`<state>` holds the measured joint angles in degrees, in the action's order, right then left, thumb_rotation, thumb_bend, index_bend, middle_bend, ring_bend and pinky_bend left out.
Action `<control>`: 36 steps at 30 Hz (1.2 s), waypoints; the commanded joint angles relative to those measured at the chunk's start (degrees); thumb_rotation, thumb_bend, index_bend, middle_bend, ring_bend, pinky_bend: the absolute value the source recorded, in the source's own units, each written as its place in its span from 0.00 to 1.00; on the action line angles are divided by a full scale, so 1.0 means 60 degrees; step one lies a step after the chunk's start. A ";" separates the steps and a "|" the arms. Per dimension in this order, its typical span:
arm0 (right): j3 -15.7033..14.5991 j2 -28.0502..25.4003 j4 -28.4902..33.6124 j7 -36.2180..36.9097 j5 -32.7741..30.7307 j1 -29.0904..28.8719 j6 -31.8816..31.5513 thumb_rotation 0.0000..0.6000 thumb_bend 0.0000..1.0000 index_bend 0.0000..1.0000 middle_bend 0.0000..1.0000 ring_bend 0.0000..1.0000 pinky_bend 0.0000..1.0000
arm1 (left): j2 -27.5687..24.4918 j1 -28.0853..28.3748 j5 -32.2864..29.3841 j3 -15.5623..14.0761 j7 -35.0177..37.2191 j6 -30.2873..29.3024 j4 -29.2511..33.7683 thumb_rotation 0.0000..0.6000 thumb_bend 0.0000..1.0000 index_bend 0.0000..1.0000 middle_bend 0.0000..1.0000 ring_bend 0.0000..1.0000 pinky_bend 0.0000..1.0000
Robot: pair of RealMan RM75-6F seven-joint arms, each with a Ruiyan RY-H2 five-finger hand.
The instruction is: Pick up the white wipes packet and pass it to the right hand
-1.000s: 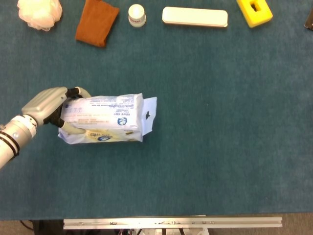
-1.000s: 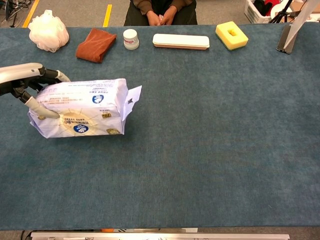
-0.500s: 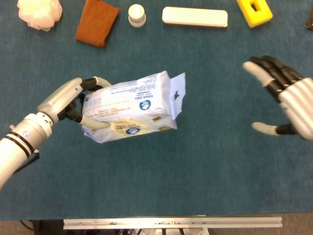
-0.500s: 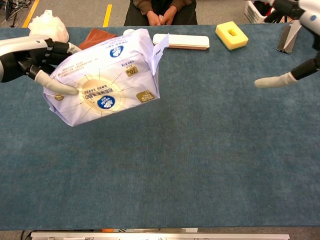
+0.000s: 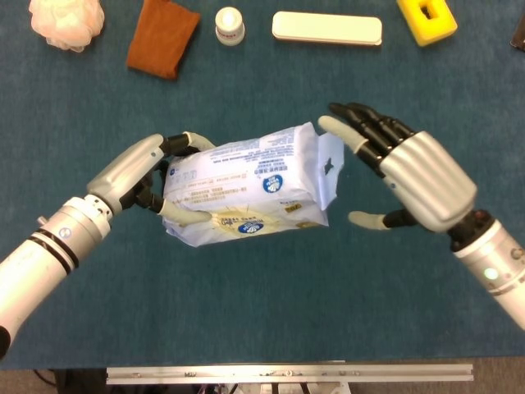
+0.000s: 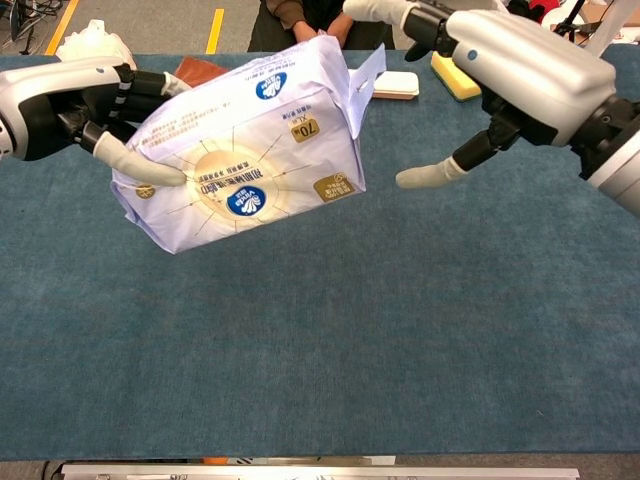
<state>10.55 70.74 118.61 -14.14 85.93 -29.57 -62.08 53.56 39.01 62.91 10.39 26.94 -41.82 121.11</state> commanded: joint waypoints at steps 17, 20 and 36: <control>0.0364 0.2169 -0.0892 -0.0366 -0.0636 -0.1019 -0.0099 1.00 0.29 0.32 0.35 0.43 0.58 | -0.0121 -0.0021 0.0014 0.0375 0.0685 0.0603 0.0282 1.00 0.13 0.51 0.43 0.47 0.66; 0.0347 0.2515 -0.1095 -0.0379 -0.0535 -0.1067 -0.0297 1.00 0.54 0.53 0.50 0.60 0.73 | -0.0164 -0.0058 0.0099 0.0415 0.0830 0.0686 0.0230 1.00 0.13 0.50 0.43 0.47 0.66; 0.0074 0.2290 -0.1070 -0.0220 -0.0152 -0.0920 -0.0810 1.00 0.60 0.64 0.57 0.68 0.80 | -0.0774 -0.0442 0.1348 0.0430 0.1894 0.1297 -0.0285 1.00 0.13 0.00 0.00 0.00 0.10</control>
<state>11.13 84.68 112.07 -15.64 84.85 -35.25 -66.76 49.20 36.66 70.62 13.01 37.93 -34.04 119.71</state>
